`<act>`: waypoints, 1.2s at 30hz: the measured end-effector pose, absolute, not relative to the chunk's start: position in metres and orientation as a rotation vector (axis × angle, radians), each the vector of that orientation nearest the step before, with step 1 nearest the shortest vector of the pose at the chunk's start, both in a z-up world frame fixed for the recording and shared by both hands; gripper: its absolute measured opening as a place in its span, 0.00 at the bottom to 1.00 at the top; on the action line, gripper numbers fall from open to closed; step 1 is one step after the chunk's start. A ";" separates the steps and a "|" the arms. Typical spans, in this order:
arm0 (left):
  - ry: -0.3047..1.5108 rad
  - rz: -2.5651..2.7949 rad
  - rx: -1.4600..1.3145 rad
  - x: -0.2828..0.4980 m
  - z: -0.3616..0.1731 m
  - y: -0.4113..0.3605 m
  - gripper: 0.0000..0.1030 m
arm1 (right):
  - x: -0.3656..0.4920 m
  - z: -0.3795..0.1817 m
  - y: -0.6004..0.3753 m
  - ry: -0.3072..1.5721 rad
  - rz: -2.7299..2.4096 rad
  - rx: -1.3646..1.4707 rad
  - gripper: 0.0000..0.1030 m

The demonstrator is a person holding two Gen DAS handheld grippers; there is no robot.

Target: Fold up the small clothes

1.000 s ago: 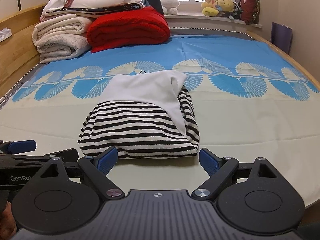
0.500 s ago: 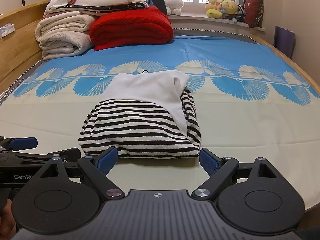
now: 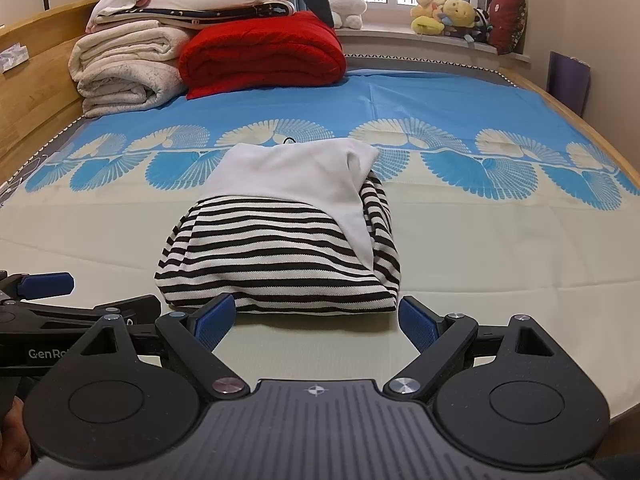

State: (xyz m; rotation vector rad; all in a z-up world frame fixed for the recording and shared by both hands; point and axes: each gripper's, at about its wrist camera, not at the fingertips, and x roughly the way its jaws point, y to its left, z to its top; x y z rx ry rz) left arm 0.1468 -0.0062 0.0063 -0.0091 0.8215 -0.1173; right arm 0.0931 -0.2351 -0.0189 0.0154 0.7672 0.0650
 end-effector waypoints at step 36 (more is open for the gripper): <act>0.825 -0.127 -0.009 0.148 0.003 -0.002 0.99 | 0.093 -0.019 -0.236 0.769 0.067 0.013 0.87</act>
